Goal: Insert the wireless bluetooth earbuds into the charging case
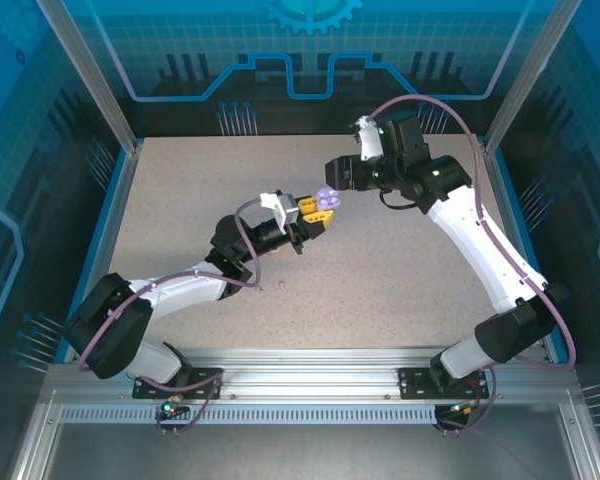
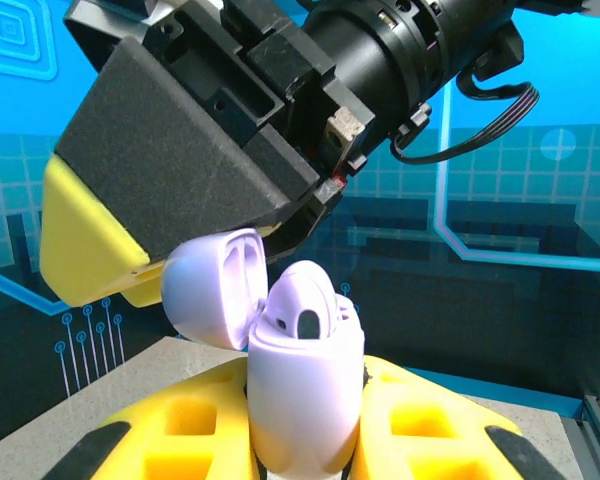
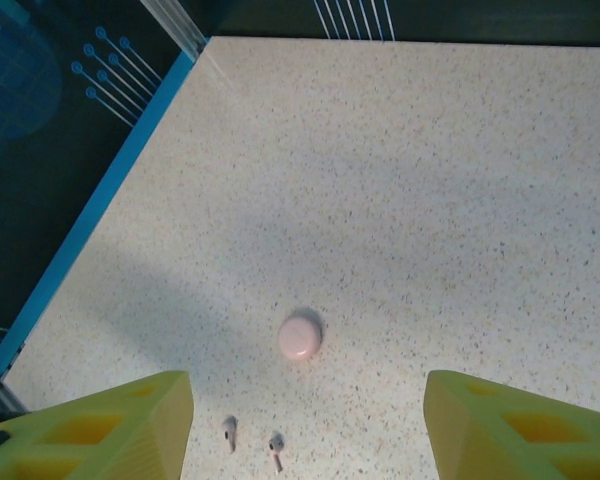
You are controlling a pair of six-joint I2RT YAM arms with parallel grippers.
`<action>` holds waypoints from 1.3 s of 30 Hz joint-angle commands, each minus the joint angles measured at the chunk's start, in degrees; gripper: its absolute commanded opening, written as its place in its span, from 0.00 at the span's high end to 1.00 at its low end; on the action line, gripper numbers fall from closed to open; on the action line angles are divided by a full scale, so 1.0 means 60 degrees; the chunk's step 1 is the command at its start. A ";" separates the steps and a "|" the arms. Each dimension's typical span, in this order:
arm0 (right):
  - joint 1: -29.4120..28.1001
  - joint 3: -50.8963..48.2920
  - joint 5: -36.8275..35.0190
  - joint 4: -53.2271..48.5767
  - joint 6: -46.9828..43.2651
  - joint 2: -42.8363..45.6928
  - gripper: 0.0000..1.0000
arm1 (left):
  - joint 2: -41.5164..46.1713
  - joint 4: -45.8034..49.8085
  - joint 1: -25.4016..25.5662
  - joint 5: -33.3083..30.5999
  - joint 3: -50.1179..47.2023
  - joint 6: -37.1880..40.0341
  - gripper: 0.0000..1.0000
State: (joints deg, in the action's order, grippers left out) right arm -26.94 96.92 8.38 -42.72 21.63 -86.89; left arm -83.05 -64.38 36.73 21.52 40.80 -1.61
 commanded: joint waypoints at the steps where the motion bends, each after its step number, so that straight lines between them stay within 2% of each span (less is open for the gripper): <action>1: -0.0016 -0.0344 0.0448 -0.0560 -0.0091 0.0360 0.38 | -0.0167 -0.0229 0.0073 -0.0070 0.0396 -0.0128 1.00; 9: -0.0313 -0.1887 0.0496 -0.0941 0.0070 0.1996 0.40 | -0.0469 -0.0286 0.0071 -0.0173 0.0565 -0.0197 1.00; 12: -0.0224 -0.2331 -0.0220 -0.0722 0.0392 0.2561 0.38 | -0.0636 -0.0265 0.0068 -0.0174 0.0666 -0.0318 1.00; 14: 0.0121 -0.2473 -0.0797 -0.0610 0.0791 0.2812 0.36 | -0.0786 -0.0121 0.0071 -0.0249 0.0752 -0.0476 1.00; 17: 0.1030 -0.2755 -0.0946 -0.0447 0.1432 0.3018 0.34 | -0.1111 0.0629 0.0074 -0.0584 0.1019 -0.0854 1.00; 22: 0.1756 -0.3597 -0.1030 -0.0253 0.2014 0.3142 0.33 | -0.2182 0.1413 0.0074 -0.1117 0.1570 -0.2878 1.00; 26: 0.1852 -0.4325 -0.1301 -0.0248 0.2206 0.3341 0.33 | -0.3224 0.3290 0.0074 -0.1245 0.2709 -0.4615 1.00; 30: 0.1926 -0.4963 -0.1195 -0.0158 0.2407 0.3577 0.33 | -0.4561 0.3957 0.0075 -0.1180 0.3779 -0.6259 1.00; 34: 0.1926 -0.5381 -0.1204 -0.0163 0.2575 0.3916 0.33 | -0.5832 0.5475 0.0096 -0.0922 0.5331 -0.7570 1.00; 39: 0.1943 -0.5578 -0.1239 -0.0235 0.2552 0.4133 0.33 | -0.7125 0.7057 0.0092 -0.1273 0.6857 -0.8986 1.00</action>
State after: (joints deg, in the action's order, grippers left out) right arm -16.05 64.12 1.43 -43.72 36.07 -62.94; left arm -122.87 -30.13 37.34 14.76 77.49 -47.09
